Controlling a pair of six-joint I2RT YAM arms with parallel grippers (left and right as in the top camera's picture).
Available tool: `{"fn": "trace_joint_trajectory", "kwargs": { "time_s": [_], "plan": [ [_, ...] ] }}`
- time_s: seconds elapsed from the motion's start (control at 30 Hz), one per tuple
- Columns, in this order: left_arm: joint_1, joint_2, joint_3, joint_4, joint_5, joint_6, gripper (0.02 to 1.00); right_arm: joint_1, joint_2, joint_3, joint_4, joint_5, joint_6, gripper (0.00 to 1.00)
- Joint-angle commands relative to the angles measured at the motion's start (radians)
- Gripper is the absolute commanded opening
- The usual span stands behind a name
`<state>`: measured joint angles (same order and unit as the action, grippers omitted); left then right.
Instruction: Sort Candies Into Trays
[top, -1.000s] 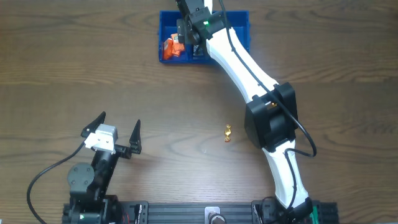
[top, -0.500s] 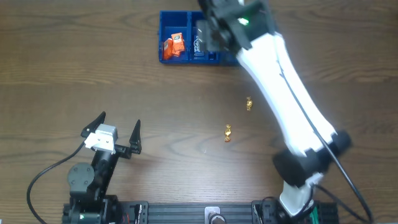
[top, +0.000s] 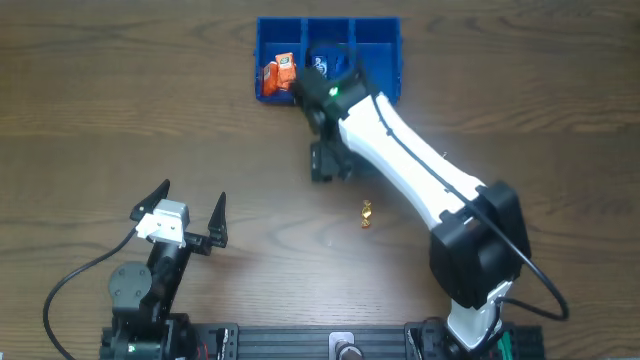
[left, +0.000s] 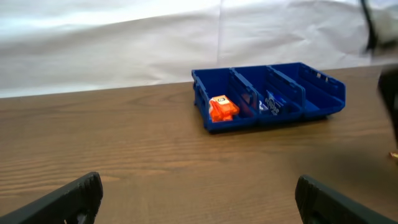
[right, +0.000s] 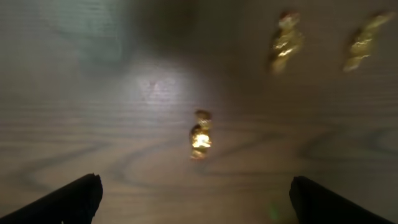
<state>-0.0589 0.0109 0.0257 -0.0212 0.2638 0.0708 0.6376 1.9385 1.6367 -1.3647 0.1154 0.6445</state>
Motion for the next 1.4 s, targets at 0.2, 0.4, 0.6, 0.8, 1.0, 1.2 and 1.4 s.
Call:
{"fn": "trace_joint_trajectory", "kwargs": {
  "time_s": [0.2, 0.4, 0.6, 0.8, 1.0, 1.2, 1.4],
  "plan": [
    [0.006, -0.007, -0.021, -0.03, 0.018, -0.011, 0.996, 0.005, -0.053, -0.339, 0.258, -0.086, 0.037, 1.0],
    [0.006, -0.007, -0.021, -0.03, 0.018, -0.011, 0.996, -0.016, -0.097, -0.429, 0.317, -0.095, 0.036, 1.0],
    [0.006, -0.007, -0.021, -0.03, 0.018, -0.011, 0.998, -0.031, -0.097, -0.446, 0.358, -0.097, 0.032, 1.0],
    [0.006, -0.007, -0.021, -0.03, 0.018, -0.011, 0.996, -0.053, -0.097, -0.477, 0.396, -0.117, 0.006, 1.0],
    [0.006, -0.007, -0.021, -0.03, 0.018, -0.011, 0.998, -0.065, -0.097, -0.514, 0.428, -0.118, 0.006, 0.998],
    [0.006, -0.007, -0.021, -0.03, 0.018, -0.011, 0.996, -0.065, -0.097, -0.515, 0.442, -0.118, 0.002, 0.792],
    [0.006, -0.007, -0.021, -0.03, 0.018, -0.011, 0.998, -0.065, -0.097, -0.515, 0.453, -0.117, 0.002, 0.575]
  ]
}}
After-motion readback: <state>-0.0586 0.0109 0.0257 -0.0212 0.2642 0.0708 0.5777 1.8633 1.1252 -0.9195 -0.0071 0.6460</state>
